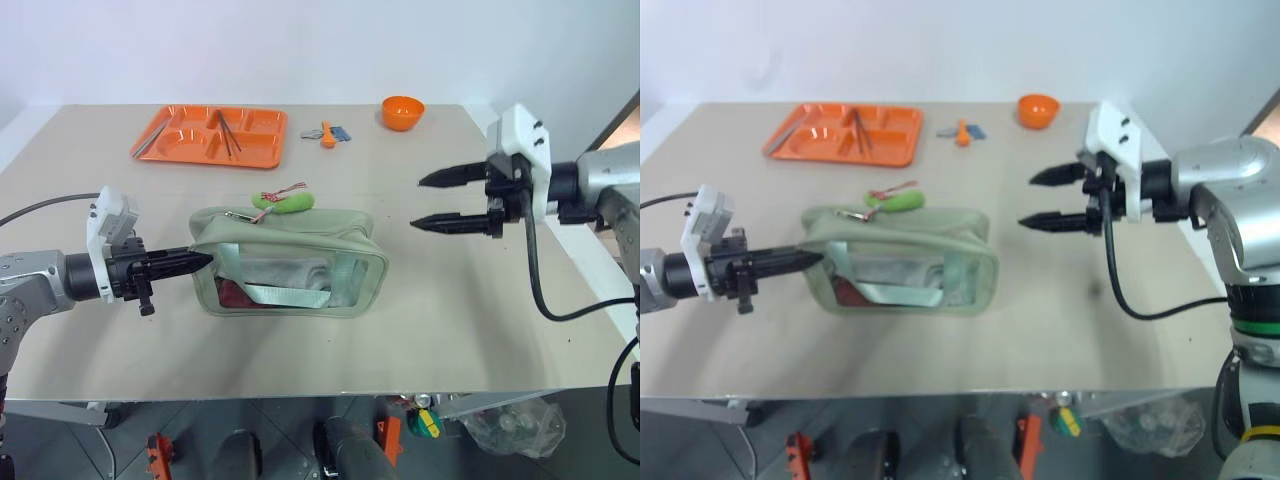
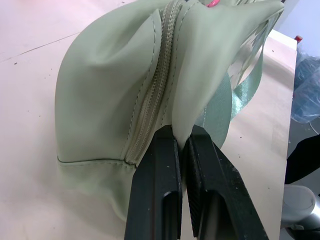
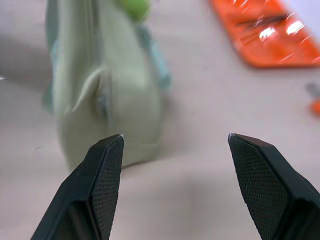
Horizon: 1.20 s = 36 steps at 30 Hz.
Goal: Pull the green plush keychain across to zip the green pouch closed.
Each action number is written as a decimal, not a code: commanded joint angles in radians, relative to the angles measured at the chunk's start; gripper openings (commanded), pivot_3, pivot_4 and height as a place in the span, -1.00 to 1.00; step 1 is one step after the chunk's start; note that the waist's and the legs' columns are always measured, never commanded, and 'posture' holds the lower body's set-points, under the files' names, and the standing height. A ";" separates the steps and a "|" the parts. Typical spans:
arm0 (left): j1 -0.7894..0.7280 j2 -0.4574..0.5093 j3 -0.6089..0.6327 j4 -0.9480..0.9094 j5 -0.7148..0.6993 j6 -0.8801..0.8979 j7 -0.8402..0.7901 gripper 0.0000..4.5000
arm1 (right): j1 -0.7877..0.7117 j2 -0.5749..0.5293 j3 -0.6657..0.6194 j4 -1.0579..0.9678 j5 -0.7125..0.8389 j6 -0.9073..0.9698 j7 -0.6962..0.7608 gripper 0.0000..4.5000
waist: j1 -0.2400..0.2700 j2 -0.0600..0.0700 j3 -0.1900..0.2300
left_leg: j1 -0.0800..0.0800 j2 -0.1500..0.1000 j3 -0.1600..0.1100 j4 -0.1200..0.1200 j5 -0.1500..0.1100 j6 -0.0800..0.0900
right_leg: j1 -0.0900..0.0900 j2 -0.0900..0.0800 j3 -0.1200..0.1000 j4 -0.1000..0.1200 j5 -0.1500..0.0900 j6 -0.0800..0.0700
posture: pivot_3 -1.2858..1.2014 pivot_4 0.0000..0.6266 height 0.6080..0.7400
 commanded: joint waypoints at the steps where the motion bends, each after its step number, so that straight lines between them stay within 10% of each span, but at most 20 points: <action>1: -0.020 0.007 0.011 -0.005 -0.006 -0.018 -0.007 -1.00 | -0.073 0.057 0.009 -0.004 -0.013 -0.054 0.008 0.53 | 0.001 0.000 0.000 | 0.000 0.000 0.000 0.000 0.000 0.000 | 0.000 0.000 0.000 0.000 0.000 0.000 | 0.03 -0.52 1.00; 36: -0.029 -0.009 0.007 -0.010 -0.006 -0.029 0.002 -1.00 | -0.318 0.476 0.228 0.358 -0.291 -0.341 0.136 0.53 | 0.005 0.000 0.000 | -0.002 0.000 -0.002 0.000 0.000 0.000 | 0.000 -0.003 -0.003 0.000 0.000 0.000 | 0.03 -0.52 1.00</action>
